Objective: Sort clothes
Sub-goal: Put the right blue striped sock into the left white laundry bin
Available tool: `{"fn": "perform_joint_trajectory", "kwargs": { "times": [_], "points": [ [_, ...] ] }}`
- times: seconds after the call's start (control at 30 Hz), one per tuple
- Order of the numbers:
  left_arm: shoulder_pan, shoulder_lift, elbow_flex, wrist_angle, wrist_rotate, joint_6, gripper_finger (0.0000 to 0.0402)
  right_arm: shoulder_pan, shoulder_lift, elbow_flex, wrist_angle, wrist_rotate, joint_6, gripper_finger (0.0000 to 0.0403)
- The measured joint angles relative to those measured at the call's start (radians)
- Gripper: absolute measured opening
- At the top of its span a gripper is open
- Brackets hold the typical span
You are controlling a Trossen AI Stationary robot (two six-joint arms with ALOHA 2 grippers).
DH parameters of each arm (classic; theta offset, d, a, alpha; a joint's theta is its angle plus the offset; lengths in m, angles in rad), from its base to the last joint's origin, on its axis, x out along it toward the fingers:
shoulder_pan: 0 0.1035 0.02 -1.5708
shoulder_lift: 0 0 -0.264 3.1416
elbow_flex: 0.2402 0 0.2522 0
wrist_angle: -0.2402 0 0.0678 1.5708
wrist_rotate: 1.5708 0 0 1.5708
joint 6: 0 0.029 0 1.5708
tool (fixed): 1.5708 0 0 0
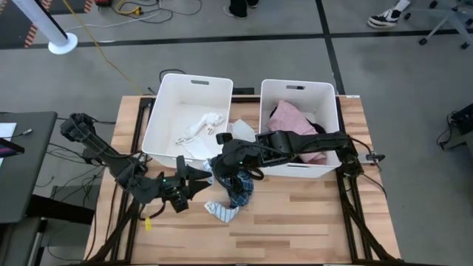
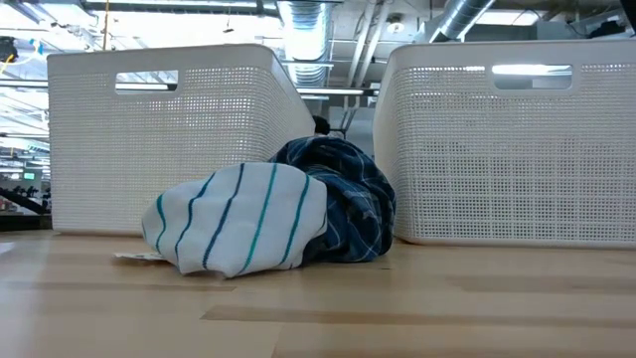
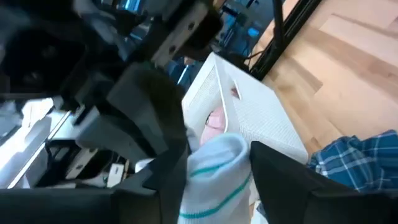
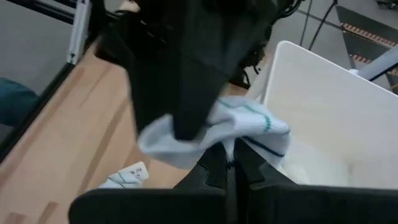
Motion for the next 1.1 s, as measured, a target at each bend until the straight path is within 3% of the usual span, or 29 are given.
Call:
{"fn": "perform_joint_trajectory", "kwargs": {
  "times": [0.37,0.57,0.73,1.1],
  "points": [
    [-0.015,0.029,0.000,0.043,-0.050,0.079,0.0011,0.030,0.000,0.000,-0.002,-0.005,0.008,0.0013],
    [-0.034,0.029,0.000,0.039,-0.118,0.111,0.0004,0.035,0.000,0.000,-0.034,-0.004,0.042,0.0028],
    [-0.056,0.013,0.000,0.043,-0.210,0.163,0.0003,0.038,0.000,0.000,-0.123,0.002,0.073,0.0062],
    [-0.012,-0.098,0.000,-0.054,-0.323,0.167,0.0001,0.072,0.000,0.000,-0.220,0.019,0.149,0.0220]
  ]
}}
